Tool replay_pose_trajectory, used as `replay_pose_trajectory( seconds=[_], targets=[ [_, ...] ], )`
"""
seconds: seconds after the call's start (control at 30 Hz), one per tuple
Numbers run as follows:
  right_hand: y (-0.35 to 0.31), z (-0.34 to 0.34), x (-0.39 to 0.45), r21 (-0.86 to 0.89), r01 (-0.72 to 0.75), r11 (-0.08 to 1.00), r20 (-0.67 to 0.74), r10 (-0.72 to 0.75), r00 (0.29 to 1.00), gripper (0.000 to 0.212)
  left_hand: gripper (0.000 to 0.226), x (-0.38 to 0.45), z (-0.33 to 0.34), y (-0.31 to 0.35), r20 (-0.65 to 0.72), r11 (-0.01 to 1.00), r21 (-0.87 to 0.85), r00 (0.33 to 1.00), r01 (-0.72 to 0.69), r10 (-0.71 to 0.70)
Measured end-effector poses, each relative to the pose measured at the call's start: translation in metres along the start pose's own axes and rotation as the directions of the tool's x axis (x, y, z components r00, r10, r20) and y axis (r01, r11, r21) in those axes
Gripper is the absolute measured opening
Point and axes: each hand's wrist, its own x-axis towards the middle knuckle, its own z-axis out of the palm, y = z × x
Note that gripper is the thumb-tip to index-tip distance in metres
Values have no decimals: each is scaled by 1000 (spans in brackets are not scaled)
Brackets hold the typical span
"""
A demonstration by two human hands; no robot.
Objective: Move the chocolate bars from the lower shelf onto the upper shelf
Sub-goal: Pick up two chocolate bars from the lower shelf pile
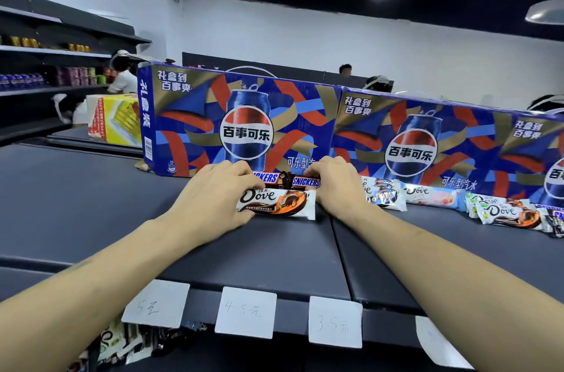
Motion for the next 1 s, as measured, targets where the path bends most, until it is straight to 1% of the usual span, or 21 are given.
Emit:
replay_pose_trajectory(
  seconds=[0.17, 0.43, 0.57, 0.63, 0.83, 0.93, 1.0],
  targets=[
    [2, -3, -5, 29, -15, 999, -15, 16, 1000, 37, 45, -1, -2, 3, 9, 1000, -9, 1000, -3, 3],
    [17, -28, -32, 83, -60, 995, 26, 58, 998, 26, 44, 5, -4, 28, -41, 997, -29, 997, -68, 67],
    [33, -46, -53, 69, -102, 992, 99, 95, 991, 40, 46, 10, -3, 50, -49, 995, -40, 995, -88, 86],
    [43, -54, -63, 85, -121, 989, 118, 111, 987, 41, 46, 12, -2, 63, -52, 995, -39, 994, -97, 95],
    [88, -71, -93, 129, -133, 983, 148, 113, 982, 35, 44, 29, -1, 108, -63, 993, 17, 991, -115, 116],
    [120, -83, -112, 141, -138, 980, 163, 115, 980, 20, 45, 42, 3, 143, -43, 995, -2, 994, -104, 104],
    [146, -93, -125, 141, -152, 978, 171, 128, 977, 18, 46, 50, 8, 170, -28, 994, -13, 994, -106, 106]
  ],
)
